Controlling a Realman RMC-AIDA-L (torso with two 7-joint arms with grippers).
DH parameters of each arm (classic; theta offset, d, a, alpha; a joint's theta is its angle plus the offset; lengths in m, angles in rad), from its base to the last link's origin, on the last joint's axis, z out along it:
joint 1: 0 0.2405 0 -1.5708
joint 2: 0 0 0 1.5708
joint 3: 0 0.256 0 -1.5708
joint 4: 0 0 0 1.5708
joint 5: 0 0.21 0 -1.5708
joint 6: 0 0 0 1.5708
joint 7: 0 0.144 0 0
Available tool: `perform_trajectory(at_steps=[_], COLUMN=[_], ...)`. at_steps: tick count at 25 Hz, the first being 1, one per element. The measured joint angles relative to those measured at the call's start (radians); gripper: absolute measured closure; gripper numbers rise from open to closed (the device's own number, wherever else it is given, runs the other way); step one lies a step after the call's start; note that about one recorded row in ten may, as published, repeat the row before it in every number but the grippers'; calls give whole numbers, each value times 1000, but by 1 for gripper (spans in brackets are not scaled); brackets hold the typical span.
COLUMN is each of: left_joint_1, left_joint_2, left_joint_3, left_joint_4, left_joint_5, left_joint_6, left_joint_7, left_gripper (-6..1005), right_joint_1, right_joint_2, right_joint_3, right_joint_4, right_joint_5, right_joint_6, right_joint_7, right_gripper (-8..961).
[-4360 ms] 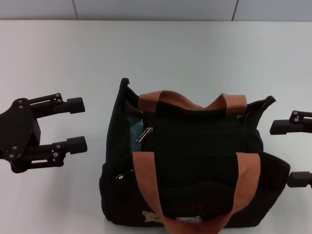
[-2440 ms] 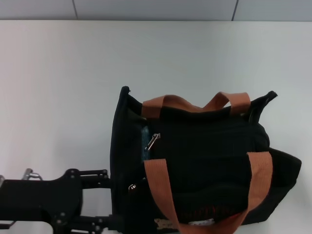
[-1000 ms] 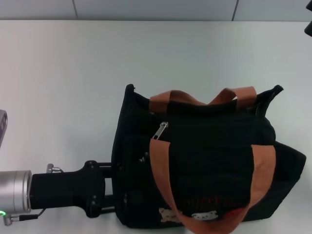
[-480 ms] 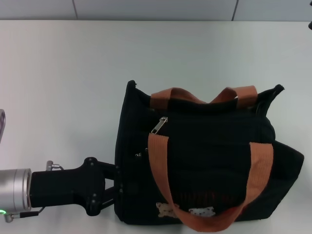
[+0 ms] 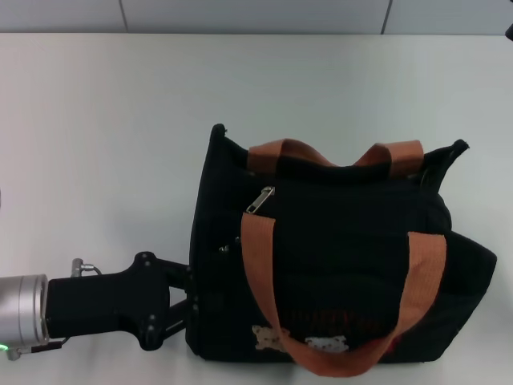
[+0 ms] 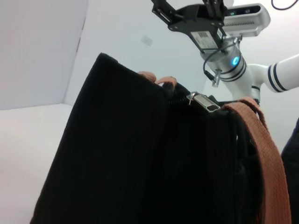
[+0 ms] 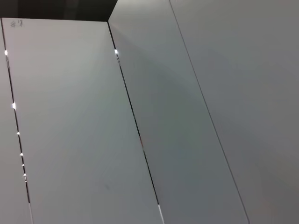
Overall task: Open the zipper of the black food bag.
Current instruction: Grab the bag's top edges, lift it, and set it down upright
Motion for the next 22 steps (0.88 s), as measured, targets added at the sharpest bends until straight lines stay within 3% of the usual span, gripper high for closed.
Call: perform_trajectory(at_steps=[11,15,22], left_joint_1=[-6,17,19], left_joint_2=[-2,0,7], left_joint_3=[-58,-179,-220], left_joint_4=[-5,-5,-2], left_joint_5=[-20,-21,-22], left_joint_6=[-14,-20,-32], left_joint_7=[10,47,53], left_gripper=[884,885,886], right_joint_1=[-11,-27,-52], right_joint_2=[21,27,41], right_joint_3=[1,1,1], right_joint_4=[0,0,0], right_joint_5=[14,14,38], right_joint_6=[48,56,60], right_joint_7=[-8,-21,-50], right_gripper=[111,111,111])
